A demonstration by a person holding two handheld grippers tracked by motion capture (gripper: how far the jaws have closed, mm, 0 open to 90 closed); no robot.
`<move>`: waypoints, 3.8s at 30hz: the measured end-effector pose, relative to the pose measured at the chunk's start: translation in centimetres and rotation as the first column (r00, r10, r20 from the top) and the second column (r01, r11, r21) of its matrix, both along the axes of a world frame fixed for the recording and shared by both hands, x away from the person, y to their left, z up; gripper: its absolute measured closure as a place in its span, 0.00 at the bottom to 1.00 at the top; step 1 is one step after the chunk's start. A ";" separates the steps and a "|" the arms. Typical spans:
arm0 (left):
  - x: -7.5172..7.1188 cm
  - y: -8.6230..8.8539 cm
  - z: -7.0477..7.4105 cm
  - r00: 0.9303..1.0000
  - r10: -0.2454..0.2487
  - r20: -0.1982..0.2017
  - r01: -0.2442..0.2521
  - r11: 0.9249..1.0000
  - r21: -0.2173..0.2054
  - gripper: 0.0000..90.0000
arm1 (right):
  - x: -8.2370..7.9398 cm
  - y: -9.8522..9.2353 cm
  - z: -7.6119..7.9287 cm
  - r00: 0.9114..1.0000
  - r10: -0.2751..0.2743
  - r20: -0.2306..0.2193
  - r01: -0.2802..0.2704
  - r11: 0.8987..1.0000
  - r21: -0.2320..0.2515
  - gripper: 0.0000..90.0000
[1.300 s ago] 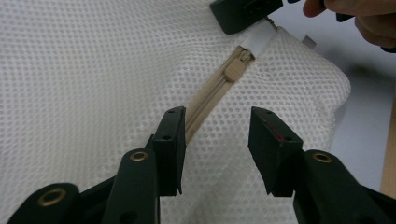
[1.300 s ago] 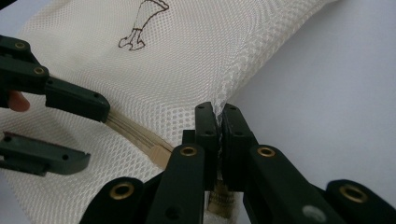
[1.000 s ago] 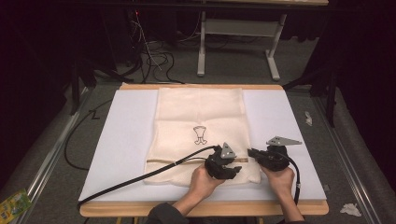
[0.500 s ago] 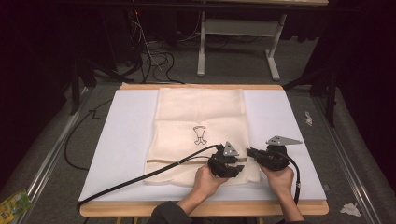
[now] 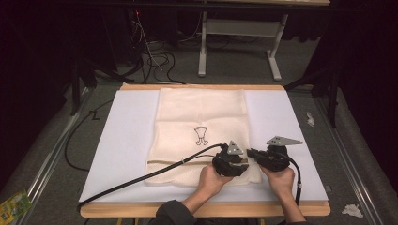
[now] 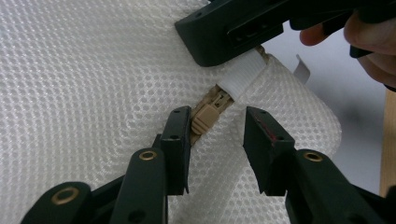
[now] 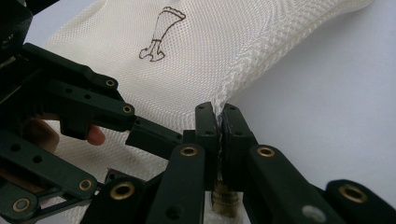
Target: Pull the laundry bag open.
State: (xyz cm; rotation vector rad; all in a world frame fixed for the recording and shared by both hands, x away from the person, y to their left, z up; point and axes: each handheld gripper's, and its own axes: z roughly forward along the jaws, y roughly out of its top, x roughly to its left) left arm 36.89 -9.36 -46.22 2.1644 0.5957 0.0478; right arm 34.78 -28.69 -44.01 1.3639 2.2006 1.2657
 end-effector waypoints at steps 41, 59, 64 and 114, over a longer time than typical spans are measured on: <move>-0.5 0.2 0.5 1.000 -0.018 0.014 0.018 0.999 -0.039 0.96 | -0.1 -1.0 -0.4 1.000 -0.003 0.014 0.003 1.000 0.023 0.98; -0.4 0.6 0.9 1.000 -0.020 0.022 0.020 1.000 -0.022 0.97 | -0.2 -0.8 -0.3 1.000 0.002 0.015 -0.001 1.000 -0.022 0.98; -0.2 1.0 1.1 1.000 -0.007 0.025 0.008 1.000 -0.013 0.97 | -0.2 -0.9 -0.2 1.000 -0.004 0.019 0.005 1.000 -0.022 0.98; 0.1 5.4 1.9 0.999 0.045 0.030 -0.044 0.999 -0.028 0.97 | 0.2 -0.1 -0.3 1.000 0.004 0.020 -0.003 0.998 -0.056 0.98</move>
